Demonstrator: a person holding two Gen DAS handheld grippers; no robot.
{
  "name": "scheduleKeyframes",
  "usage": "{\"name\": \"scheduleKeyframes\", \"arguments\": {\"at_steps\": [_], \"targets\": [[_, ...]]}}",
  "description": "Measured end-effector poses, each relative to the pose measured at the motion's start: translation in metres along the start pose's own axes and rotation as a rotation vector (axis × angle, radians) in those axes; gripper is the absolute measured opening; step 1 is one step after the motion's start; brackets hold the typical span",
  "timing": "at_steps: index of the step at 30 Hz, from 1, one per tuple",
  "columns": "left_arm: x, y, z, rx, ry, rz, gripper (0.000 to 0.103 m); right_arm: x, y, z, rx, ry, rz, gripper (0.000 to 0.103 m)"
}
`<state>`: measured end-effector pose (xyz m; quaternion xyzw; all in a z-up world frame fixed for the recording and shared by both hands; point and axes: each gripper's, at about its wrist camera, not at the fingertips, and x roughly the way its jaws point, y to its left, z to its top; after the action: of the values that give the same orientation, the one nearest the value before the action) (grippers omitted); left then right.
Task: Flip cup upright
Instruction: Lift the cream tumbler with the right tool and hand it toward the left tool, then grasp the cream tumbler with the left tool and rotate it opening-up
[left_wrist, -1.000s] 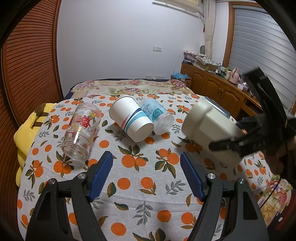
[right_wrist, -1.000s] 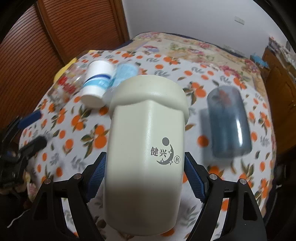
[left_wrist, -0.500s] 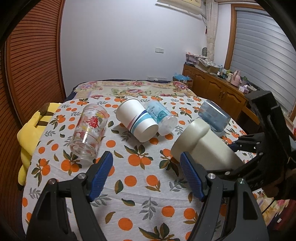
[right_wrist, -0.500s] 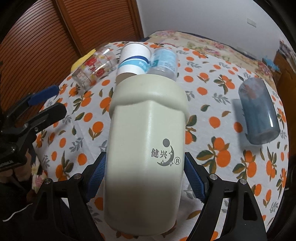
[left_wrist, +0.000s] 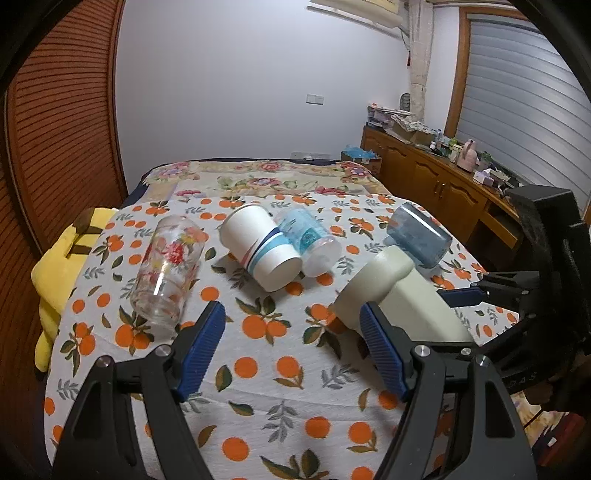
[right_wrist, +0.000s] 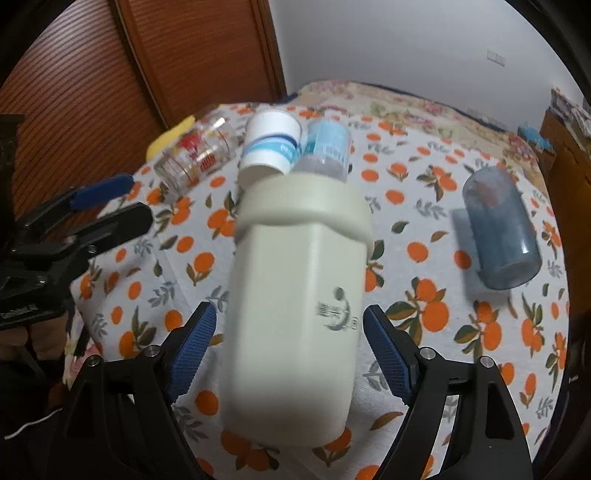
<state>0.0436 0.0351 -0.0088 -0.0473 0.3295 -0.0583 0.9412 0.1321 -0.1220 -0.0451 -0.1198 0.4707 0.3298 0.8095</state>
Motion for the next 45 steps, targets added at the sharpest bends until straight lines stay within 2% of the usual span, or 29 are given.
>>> {"name": "scheduleKeyframes", "arguments": {"at_steps": [5, 10, 15, 20, 28, 32, 34, 39, 45], "targets": [[-0.001, -0.018, 0.009, 0.030, -0.002, -0.016, 0.076, -0.018, -0.006, -0.004, 0.000, -0.044, -0.004, 0.084], [0.005, -0.031, 0.016, 0.038, 0.003, -0.029, 0.076, -0.016, -0.016, -0.009, 0.014, -0.040, 0.042, 0.083], [0.014, -0.036, 0.020, 0.019, 0.033, -0.046, 0.076, -0.017, -0.021, -0.012, 0.028, -0.052, 0.053, 0.083], [0.019, -0.050, 0.026, 0.012, 0.066, -0.055, 0.076, -0.035, -0.027, -0.019, 0.039, -0.088, 0.057, 0.084], [0.043, -0.077, 0.040, -0.010, 0.181, -0.049, 0.076, -0.067, -0.049, -0.043, 0.057, -0.159, -0.025, 0.084], [0.062, -0.082, 0.041, -0.031, 0.241, 0.025, 0.076, -0.077, -0.068, -0.055, 0.092, -0.187, -0.051, 0.084], [0.071, -0.082, 0.039, -0.045, 0.276, 0.039, 0.076, -0.079, -0.076, -0.062, 0.110, -0.203, -0.058, 0.084], [0.073, -0.084, 0.036, -0.066, 0.275, 0.056, 0.078, -0.080, -0.086, -0.070, 0.136, -0.212, -0.054, 0.084], [0.076, -0.077, 0.030, -0.126, 0.328, -0.008, 0.084, -0.081, -0.090, -0.073, 0.143, -0.219, -0.062, 0.084]]}}
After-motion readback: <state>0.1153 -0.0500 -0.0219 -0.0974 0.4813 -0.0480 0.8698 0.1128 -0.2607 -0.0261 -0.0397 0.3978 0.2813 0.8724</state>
